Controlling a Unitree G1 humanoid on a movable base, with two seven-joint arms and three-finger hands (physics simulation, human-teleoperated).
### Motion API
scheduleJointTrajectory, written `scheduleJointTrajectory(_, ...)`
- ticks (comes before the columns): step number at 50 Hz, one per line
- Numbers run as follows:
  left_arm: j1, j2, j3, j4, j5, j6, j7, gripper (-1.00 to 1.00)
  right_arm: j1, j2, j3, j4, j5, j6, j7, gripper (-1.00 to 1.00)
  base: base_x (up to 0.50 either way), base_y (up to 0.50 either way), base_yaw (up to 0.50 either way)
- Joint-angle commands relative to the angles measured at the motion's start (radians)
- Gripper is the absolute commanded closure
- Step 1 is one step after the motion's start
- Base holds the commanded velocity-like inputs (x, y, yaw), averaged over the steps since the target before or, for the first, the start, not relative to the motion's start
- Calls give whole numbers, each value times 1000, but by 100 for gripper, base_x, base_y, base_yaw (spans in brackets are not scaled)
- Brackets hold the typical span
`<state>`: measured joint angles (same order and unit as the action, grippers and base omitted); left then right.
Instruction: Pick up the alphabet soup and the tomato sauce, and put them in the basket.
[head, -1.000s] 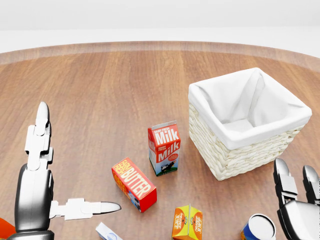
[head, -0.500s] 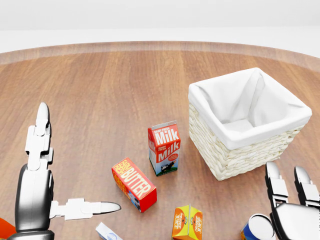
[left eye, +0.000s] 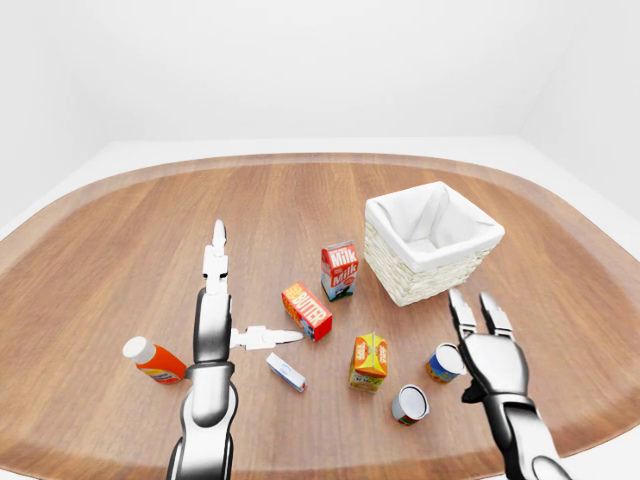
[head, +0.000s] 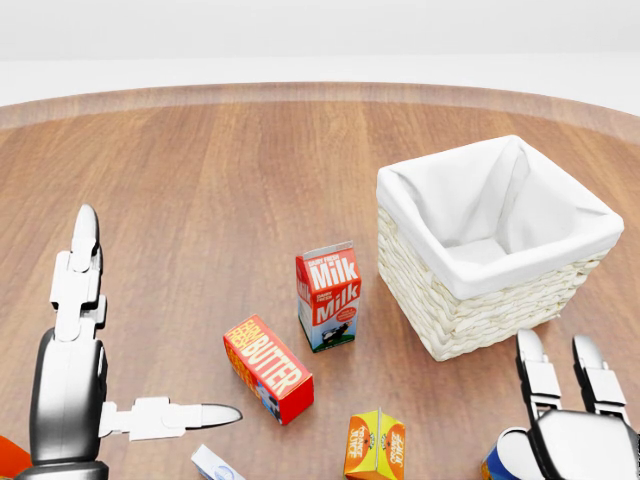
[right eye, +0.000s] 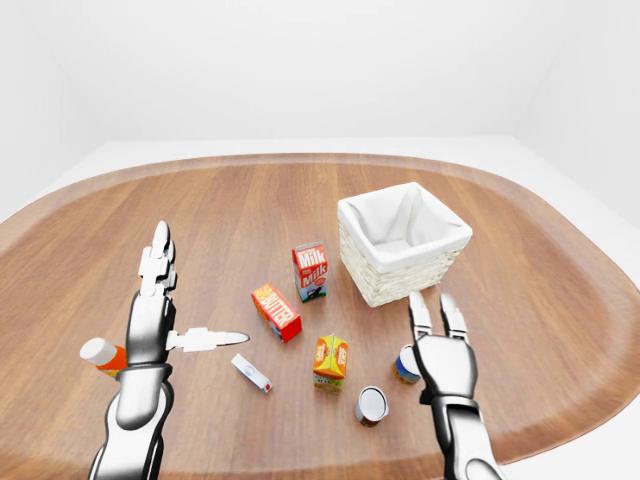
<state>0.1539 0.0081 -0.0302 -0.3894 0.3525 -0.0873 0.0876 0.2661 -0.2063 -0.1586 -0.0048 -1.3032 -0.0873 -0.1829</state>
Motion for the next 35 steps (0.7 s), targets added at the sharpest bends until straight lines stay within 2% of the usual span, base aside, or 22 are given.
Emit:
scheduleJointTrajectory(1,2,-1,0,-1,2,0,0,-100,-15,-15,20,48,-16,0,-36,-100,0,0,0)
scheduleJointTrajectory(24,2,-1,0,-1,2,0,0,-100,-46,-42,57,142,-38,0,-98,-100,0,0,0)
scheduleJointTrajectory(27,2,-1,0,-1,2,0,0,-100,-73,-50,70,201,-57,0,-137,-100,0,0,0)
scheduleJointTrajectory(35,2,-1,0,-1,2,0,0,-100,-98,-68,81,244,-47,0,-145,-100,0,0,0)
